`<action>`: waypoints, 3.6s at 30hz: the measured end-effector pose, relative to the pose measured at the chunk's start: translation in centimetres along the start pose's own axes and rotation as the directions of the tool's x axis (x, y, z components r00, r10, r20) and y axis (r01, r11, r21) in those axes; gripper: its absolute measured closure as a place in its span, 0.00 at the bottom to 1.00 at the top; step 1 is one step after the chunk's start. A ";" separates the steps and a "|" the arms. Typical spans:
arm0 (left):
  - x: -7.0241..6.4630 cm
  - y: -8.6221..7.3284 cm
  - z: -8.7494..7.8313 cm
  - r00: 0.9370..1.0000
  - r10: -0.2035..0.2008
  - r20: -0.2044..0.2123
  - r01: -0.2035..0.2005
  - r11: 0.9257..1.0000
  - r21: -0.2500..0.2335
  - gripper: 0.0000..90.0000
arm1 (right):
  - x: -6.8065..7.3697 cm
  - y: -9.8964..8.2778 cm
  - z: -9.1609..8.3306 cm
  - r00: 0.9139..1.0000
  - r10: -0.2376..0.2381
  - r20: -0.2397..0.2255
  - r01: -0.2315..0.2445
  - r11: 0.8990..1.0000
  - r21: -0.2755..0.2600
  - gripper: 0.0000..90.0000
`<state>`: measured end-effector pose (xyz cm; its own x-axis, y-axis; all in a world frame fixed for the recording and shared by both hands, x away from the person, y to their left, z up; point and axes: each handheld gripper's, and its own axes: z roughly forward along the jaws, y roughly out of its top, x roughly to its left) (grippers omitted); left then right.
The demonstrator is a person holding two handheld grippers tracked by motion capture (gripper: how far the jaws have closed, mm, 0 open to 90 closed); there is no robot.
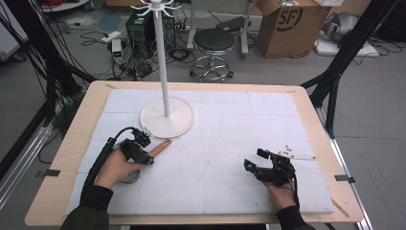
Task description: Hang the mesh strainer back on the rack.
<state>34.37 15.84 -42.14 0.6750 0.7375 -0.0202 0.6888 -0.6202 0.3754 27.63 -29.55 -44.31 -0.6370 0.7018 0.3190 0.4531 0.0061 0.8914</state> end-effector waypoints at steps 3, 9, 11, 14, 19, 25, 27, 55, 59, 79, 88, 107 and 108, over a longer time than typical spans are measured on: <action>0.1 -0.2 -0.1 1.000 0.013 0.007 -0.013 1.000 -0.008 0.77 | 0.0 0.0 0.0 1.000 0.000 0.000 0.000 1.000 0.000 0.17; 1.0 -1.3 -0.3 0.997 -0.011 0.072 0.017 0.995 -0.093 0.77 | -0.1 0.0 -0.1 1.000 0.001 0.001 -0.001 1.000 -0.002 0.17; 1.1 -1.8 -0.7 0.994 -0.010 0.113 0.025 0.992 -0.127 0.77 | -0.1 0.0 -0.1 1.000 0.000 0.003 0.000 1.000 -0.006 0.17; 1.1 -2.4 -1.2 0.990 -0.017 0.143 0.043 0.982 -0.183 0.77 | -0.1 0.0 -0.2 1.000 0.004 0.003 -0.004 1.000 -0.006 0.17; 2.0 -3.4 -2.1 0.978 -0.070 0.195 0.125 0.950 -0.286 0.77 | 0.0 0.0 -0.1 1.000 -0.001 0.002 0.001 1.000 -0.002 0.17; 2.4 -3.9 -4.6 0.948 -0.071 0.311 0.214 0.865 -0.454 0.77 | -0.1 0.0 0.0 1.000 0.001 0.001 -0.001 1.000 -0.001 0.17; 2.3 -3.9 -5.4 0.945 -0.070 0.319 0.229 0.837 -0.497 0.77 | -0.1 0.0 0.0 1.000 0.000 0.000 0.000 1.000 -0.001 0.17; 3.3 2.0 -15.8 0.937 -0.041 0.346 0.333 0.395 -0.856 0.77 | -0.3 0.0 0.3 0.999 0.016 -0.034 -0.017 1.000 -0.006 0.16; 3.8 3.2 -16.9 0.942 -0.052 0.332 0.326 0.375 -0.868 0.77 | -0.4 -0.1 0.4 0.999 0.022 -0.042 -0.023 1.000 -0.011 0.16; 5.7 6.4 -19.8 0.947 -0.038 0.318 0.313 0.313 -0.897 0.77 | -0.6 0.1 0.6 0.998 0.041 -0.057 -0.042 0.999 -0.018 0.16; 5.6 6.8 -19.4 0.946 -0.039 0.321 0.316 0.328 -0.890 0.77 | -0.6 0.1 0.6 0.998 0.039 -0.053 -0.040 0.999 -0.019 0.16; 6.1 8.7 -17.2 0.927 -0.026 0.374 0.360 0.343 -0.868 0.77 | -0.6 0.0 0.2 0.998 0.040 -0.048 -0.041 0.999 -0.025 0.16; 6.1 8.8 -17.1 0.928 -0.028 0.373 0.359 0.344 -0.868 0.77 | -0.6 0.0 0.2 0.998 0.039 -0.048 -0.041 0.999 -0.025 0.16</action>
<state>39.99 19.46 -23.14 0.7051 0.6020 -0.3747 0.2498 0.2836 0.9258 28.18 -29.84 -44.59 -0.6479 0.6664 0.3690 0.4630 -0.0401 0.8854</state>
